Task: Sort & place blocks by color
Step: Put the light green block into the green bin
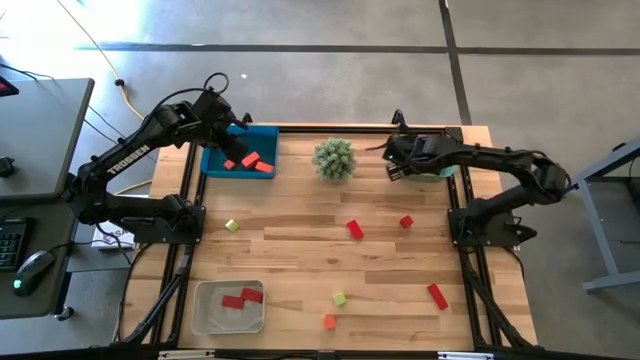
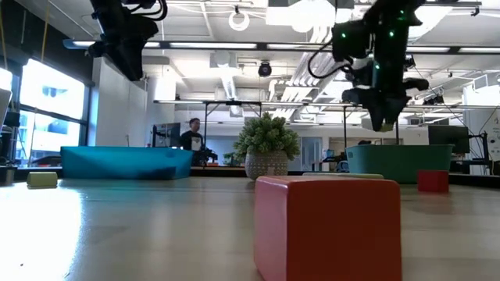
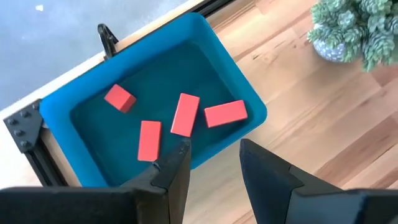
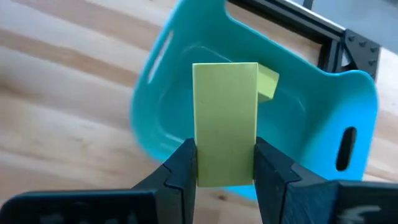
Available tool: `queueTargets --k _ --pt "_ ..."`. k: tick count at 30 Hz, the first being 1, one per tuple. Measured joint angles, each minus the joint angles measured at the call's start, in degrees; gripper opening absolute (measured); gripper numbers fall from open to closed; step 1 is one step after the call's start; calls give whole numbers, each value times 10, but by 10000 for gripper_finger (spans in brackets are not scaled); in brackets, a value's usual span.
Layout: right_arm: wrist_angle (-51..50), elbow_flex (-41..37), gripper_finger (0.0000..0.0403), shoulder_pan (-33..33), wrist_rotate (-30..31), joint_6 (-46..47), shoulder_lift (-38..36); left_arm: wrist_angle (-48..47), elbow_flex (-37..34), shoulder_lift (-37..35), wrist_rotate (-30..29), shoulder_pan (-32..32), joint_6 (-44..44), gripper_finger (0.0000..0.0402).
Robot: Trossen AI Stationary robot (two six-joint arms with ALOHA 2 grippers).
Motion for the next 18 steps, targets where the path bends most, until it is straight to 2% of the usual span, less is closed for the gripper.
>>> queueTargets --k 11,18 --pt "120 -87 93 -123 -45 -95 -11 0 0 0 0 -12 -5 127" --pt "125 -90 151 -166 -82 -115 -10 0 0 0 0 -27 -3 127"
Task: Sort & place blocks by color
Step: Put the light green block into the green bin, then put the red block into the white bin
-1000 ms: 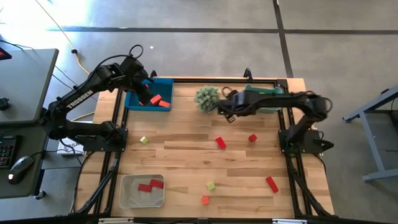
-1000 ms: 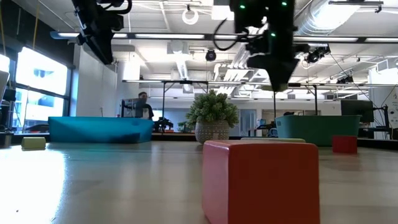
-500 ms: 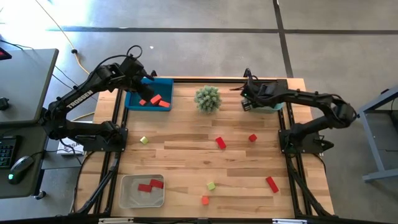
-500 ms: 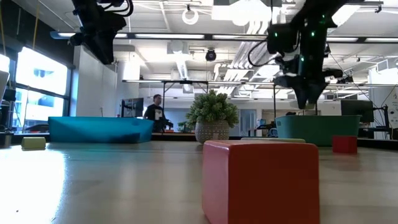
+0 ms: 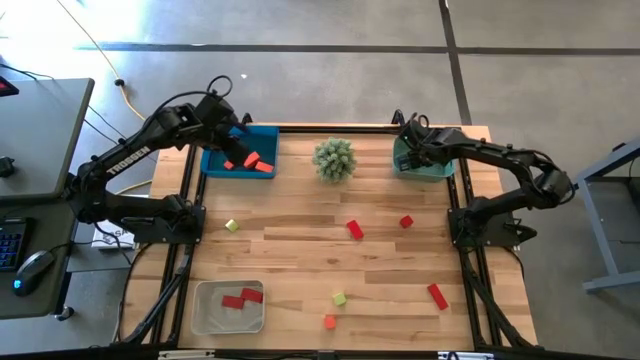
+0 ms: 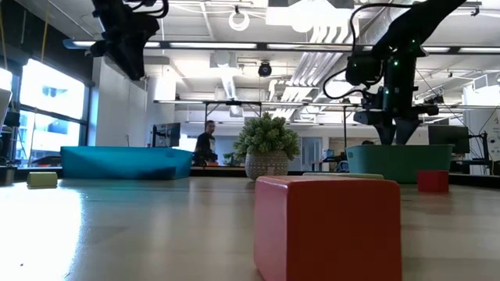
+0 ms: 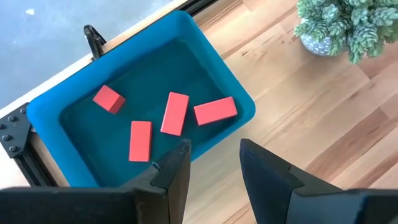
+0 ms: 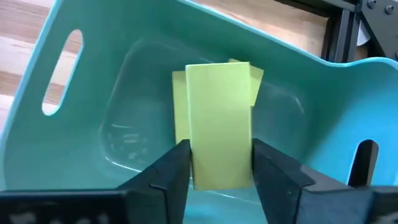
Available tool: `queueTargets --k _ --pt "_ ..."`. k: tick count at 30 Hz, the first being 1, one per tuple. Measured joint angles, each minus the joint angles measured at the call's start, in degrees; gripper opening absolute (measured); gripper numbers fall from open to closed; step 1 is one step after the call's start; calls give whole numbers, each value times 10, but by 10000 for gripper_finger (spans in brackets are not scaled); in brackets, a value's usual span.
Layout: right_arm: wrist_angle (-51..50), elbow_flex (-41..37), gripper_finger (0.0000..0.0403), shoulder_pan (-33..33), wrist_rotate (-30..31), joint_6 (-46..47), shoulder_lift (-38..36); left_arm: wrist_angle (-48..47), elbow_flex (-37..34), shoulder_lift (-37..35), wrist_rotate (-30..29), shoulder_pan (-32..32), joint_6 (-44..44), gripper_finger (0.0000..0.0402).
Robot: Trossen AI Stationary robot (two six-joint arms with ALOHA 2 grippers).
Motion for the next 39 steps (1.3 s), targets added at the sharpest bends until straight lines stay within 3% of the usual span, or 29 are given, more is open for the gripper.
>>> queueTargets --k 7,15,22,29,39 --pt "-1 0 202 -2 -14 -1 0 0 0 0 0 -3 0 127" --pt "-7 9 211 15 -56 44 -12 0 0 0 -20 -3 15 127" --pt "-32 64 212 59 -55 89 -42 -1 0 0 -21 -3 42 132" --pt "-80 135 212 113 -53 141 -49 -1 0 0 -46 -3 73 177" --pt "-90 164 212 234 -79 258 -49 -1 0 0 -15 -3 76 195"
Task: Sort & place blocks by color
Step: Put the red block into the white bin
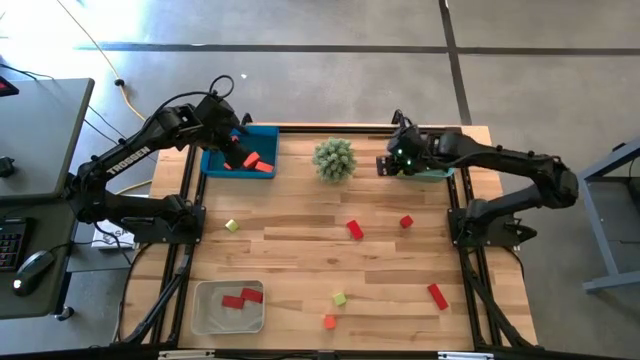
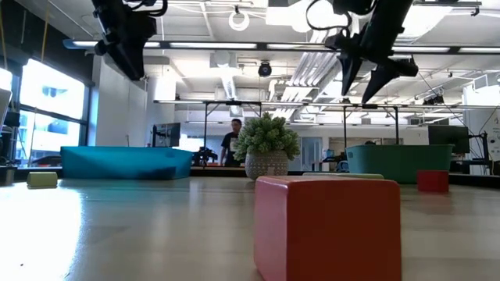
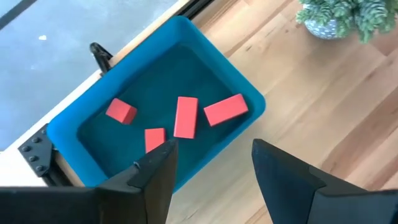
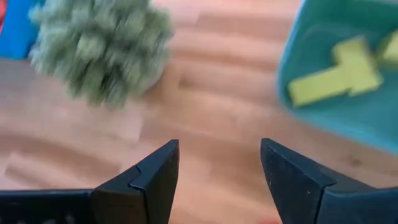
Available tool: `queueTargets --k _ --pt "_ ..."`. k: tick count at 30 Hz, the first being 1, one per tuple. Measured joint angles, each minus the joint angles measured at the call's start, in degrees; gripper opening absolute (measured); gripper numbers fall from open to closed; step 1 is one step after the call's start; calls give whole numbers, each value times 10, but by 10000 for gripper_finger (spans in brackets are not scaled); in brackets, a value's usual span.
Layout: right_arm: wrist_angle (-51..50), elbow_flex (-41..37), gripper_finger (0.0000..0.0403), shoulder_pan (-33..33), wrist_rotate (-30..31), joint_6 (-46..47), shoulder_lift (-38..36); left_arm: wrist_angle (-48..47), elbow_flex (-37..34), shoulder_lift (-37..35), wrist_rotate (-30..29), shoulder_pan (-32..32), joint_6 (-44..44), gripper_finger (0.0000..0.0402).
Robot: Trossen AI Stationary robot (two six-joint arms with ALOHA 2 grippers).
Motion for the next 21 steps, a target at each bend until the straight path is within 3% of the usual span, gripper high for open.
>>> queueTargets --k 11,21 --pt "-64 0 212 161 -39 121 0 0 0 0 7 0 5 193" --pt "-86 0 212 278 -133 181 0 0 0 0 6 0 41 193"
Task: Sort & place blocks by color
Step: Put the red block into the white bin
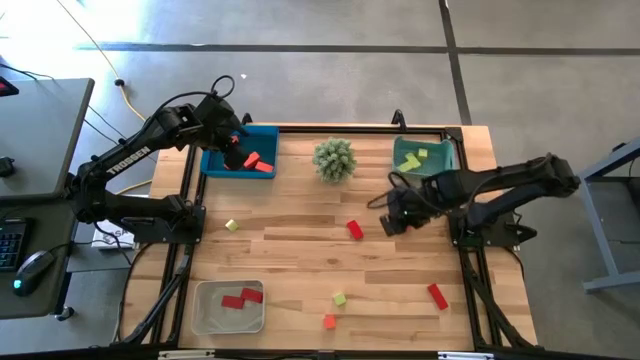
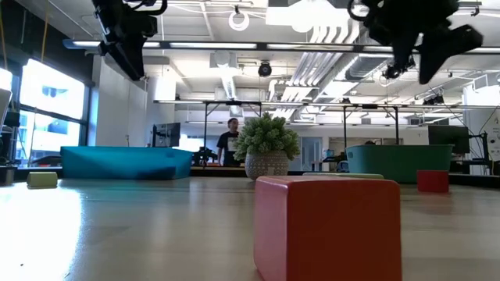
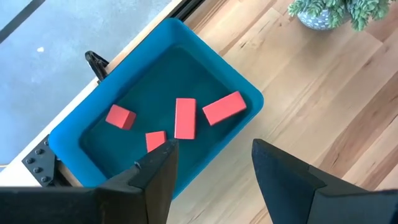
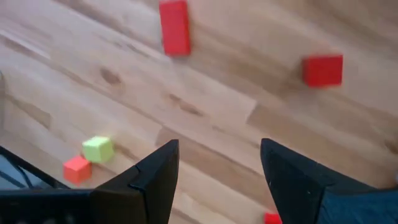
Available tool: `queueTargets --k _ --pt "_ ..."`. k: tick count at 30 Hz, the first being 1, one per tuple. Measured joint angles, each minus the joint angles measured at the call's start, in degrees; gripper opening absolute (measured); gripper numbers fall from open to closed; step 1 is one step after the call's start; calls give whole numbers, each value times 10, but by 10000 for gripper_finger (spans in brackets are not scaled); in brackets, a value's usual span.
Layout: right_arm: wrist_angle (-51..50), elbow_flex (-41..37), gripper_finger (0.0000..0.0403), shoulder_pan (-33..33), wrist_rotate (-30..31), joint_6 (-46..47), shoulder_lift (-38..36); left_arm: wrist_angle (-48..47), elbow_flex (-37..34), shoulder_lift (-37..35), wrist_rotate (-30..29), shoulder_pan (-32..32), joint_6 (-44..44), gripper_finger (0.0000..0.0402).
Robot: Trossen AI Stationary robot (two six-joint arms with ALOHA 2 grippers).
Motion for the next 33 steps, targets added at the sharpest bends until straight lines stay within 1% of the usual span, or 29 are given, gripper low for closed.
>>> queueTargets --k 9,13,23,27,33 --pt "-28 -2 212 86 -16 88 2 0 0 0 0 0 4 193" --pt "-38 -2 212 120 -28 105 5 0 0 0 0 0 4 193" --pt "-63 -2 212 213 -29 170 18 0 0 0 0 0 0 193" --pt "-44 -22 212 256 -29 197 26 0 0 0 0 0 -11 193" --pt "13 -82 212 320 -17 259 28 0 0 0 1 0 -12 193"
